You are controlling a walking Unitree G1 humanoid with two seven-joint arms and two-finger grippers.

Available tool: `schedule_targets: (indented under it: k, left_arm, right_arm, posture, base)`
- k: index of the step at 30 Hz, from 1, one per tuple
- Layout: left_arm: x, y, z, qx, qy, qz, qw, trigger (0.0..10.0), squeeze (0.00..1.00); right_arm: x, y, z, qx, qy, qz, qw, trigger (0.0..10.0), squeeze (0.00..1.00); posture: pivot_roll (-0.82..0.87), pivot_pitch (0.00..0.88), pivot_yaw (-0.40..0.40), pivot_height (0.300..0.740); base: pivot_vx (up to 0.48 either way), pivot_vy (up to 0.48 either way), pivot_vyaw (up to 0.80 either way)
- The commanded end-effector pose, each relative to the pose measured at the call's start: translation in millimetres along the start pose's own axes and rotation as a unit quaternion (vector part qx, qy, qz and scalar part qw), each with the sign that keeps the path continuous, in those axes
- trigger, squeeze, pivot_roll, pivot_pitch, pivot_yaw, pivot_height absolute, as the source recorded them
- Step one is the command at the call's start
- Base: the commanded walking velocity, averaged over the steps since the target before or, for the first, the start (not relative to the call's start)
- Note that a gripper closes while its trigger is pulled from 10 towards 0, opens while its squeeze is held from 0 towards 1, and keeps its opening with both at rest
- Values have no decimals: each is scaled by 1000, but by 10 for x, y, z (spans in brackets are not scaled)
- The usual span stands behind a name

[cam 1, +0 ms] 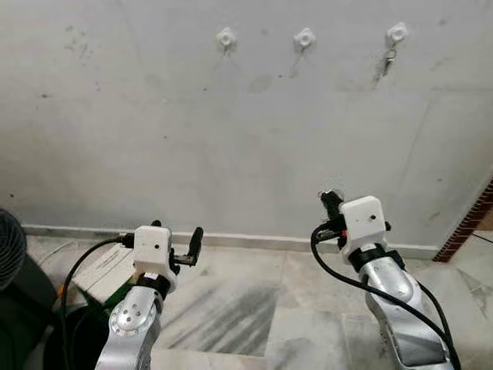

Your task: Hang keys on a hook

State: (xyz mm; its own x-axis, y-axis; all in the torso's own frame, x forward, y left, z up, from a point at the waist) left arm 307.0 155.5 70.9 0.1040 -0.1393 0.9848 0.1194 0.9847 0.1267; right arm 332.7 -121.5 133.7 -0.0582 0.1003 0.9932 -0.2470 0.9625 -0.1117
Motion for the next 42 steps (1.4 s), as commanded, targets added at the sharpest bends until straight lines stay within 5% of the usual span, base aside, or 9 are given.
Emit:
schedule_targets:
  k: [1, 13, 42]
  left_arm:
    - [25, 8, -22, -2, -2, 0, 1000, 10000, 0]
    - [21, -26, -45, -3, -2, 0, 1000, 10000, 0]
    - [138, -217, -41, -59, -33, 29, 997, 10000, 0]
  right_arm:
    - [58, -7, 0, 3, -8, 7, 1000, 10000, 0]
    - [72, -17, -10, 4, -9, 13, 1000, 10000, 0]
    - [162, -90, -90, -4, -25, 32, 999, 10000, 0]
  posture:
    - [7, 0, 59, 740]
    - [2, 0, 50, 740]
    - [-7, 0, 48, 740]
  base:
    - [0, 424, 0]
    - [0, 423, 0]
    - [51, 0, 0]
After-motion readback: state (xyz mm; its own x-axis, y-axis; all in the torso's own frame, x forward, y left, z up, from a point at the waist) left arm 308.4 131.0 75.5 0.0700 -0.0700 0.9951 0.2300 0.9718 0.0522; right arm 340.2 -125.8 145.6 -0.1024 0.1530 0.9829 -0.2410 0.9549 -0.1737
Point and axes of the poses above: a point about 5 cm out from each wrist's last joint towards the gripper, its own z axis pointing back from the gripper into the wrist, its own x axis along the axis of the wrist's last joint, y = z × x, the point moved 6 cm from there along -z, pointing out of the wrist towards the gripper, and after that the axes turned 6 degrees about -z, right-handed, at the moved point
